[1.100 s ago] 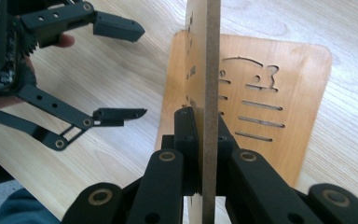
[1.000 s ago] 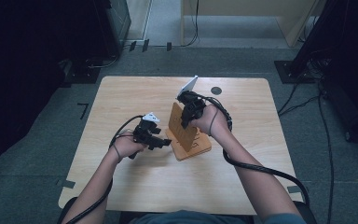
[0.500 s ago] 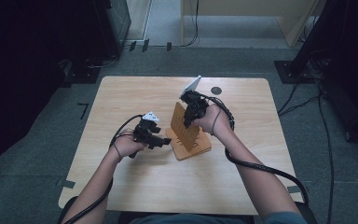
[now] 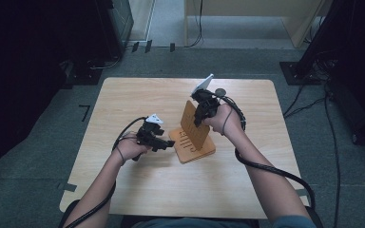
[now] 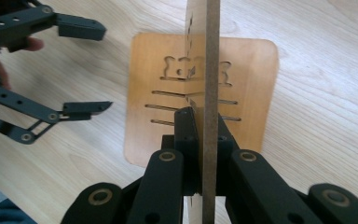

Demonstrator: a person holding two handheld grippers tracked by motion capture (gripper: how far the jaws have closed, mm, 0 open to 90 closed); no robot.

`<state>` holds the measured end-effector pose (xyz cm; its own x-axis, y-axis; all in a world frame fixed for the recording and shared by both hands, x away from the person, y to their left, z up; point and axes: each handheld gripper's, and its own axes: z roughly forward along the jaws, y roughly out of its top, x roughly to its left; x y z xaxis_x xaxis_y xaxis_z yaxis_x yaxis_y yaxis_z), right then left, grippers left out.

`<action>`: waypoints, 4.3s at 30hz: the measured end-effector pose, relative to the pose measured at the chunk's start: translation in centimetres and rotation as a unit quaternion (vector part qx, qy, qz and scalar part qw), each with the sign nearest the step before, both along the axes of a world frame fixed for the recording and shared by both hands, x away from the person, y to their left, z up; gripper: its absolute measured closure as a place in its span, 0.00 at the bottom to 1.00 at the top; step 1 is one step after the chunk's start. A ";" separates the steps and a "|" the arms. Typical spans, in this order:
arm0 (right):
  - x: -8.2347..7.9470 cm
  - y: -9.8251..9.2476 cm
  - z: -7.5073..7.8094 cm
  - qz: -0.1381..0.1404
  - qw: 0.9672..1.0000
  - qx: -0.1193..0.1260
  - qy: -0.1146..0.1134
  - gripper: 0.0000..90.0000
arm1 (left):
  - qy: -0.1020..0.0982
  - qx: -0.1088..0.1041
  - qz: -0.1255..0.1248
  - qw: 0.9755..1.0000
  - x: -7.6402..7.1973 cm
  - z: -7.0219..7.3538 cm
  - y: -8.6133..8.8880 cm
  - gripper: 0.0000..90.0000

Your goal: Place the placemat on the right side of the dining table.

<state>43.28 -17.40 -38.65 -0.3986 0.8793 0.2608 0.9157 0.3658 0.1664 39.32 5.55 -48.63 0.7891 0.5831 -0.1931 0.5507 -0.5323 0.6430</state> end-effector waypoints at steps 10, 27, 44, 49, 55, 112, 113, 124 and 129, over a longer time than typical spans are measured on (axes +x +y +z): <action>0.0 -0.8 -0.2 -0.008 1.000 -0.007 -0.004 0.97 | -0.003 -0.001 0.004 1.000 0.1 0.0 0.1 0.25; 0.5 -2.8 -0.2 -0.026 0.999 -0.014 -0.011 0.97 | -0.012 0.013 -0.003 1.000 0.1 -0.4 -0.1 0.25; 0.7 -4.6 -0.1 -0.038 0.999 -0.017 -0.013 0.97 | -0.012 0.014 -0.005 1.000 0.1 -0.3 -0.3 0.25; 0.7 -5.0 -0.2 -0.044 0.999 -0.015 -0.012 0.97 | -0.013 0.015 -0.009 1.000 0.0 -0.3 -0.4 0.25; 0.7 -5.4 -0.2 -0.046 0.999 -0.014 -0.012 0.97 | -0.012 0.015 -0.008 1.000 0.0 -0.3 -0.5 0.25; 3.1 -13.0 -0.3 -0.150 0.988 -0.031 -0.010 0.97 | -0.010 0.017 -0.008 1.000 0.0 -0.6 -0.5 0.25; 3.2 -13.1 -0.3 -0.149 0.988 -0.032 -0.012 0.97 | -0.010 0.017 -0.007 1.000 0.0 -0.6 -0.5 0.25; 3.8 -15.3 -0.3 -0.186 0.981 -0.043 -0.015 0.97 | -0.009 0.020 -0.006 1.000 0.1 -0.8 -0.3 0.25; 3.8 -16.6 -0.5 -0.204 0.978 -0.044 -0.009 0.97 | -0.011 0.017 -0.004 1.000 0.2 -0.7 -0.3 0.25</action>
